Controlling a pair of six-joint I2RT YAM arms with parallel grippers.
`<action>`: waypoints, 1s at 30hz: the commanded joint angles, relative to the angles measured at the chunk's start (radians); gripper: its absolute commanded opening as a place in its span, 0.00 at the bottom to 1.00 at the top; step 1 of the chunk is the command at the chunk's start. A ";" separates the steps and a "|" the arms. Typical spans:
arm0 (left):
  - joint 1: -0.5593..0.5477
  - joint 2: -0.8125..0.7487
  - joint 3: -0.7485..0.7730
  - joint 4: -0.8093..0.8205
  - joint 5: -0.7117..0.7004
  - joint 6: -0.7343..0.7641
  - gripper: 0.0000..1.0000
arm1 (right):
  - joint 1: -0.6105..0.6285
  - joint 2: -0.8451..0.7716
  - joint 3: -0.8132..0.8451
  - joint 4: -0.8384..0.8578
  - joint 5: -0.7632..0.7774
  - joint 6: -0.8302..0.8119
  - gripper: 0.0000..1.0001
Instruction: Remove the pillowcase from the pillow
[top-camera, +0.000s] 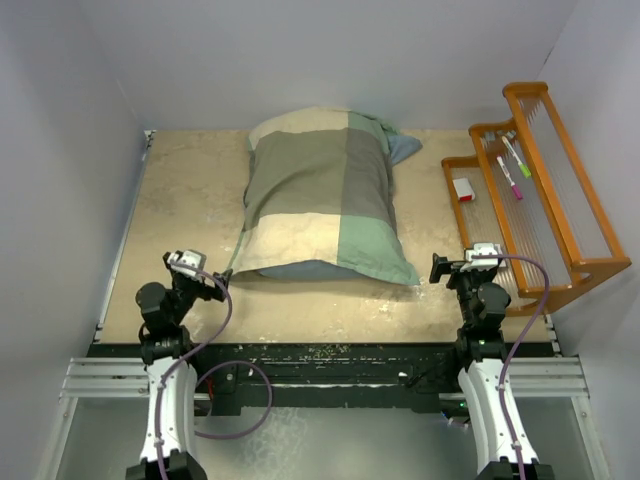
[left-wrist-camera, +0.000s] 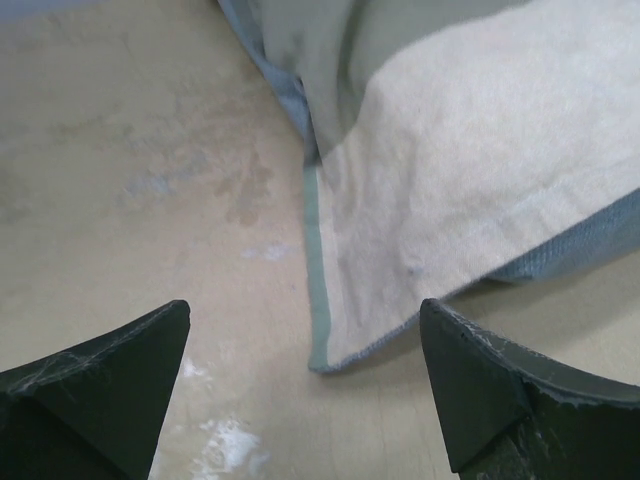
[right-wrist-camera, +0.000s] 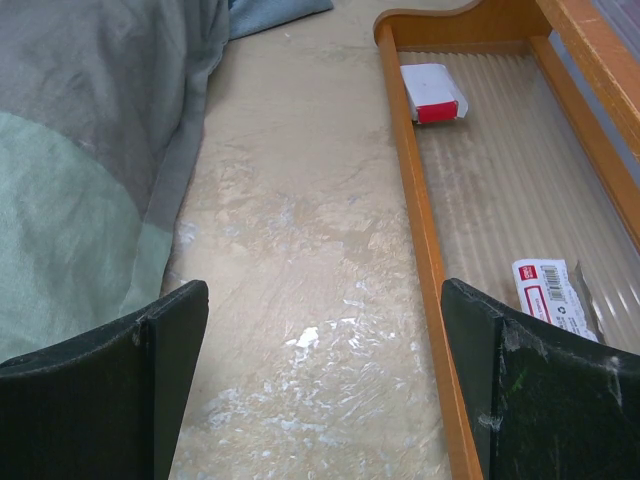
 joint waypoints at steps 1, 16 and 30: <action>-0.005 -0.125 0.005 0.008 0.004 0.005 0.99 | 0.003 -0.003 0.023 0.037 0.014 0.004 1.00; -0.002 0.848 1.066 -0.771 -0.043 0.331 0.99 | 0.003 -0.002 0.023 0.037 0.014 0.003 1.00; 0.191 0.802 1.119 -0.448 -0.225 0.101 0.99 | 0.003 0.318 0.718 -0.614 0.618 0.896 1.00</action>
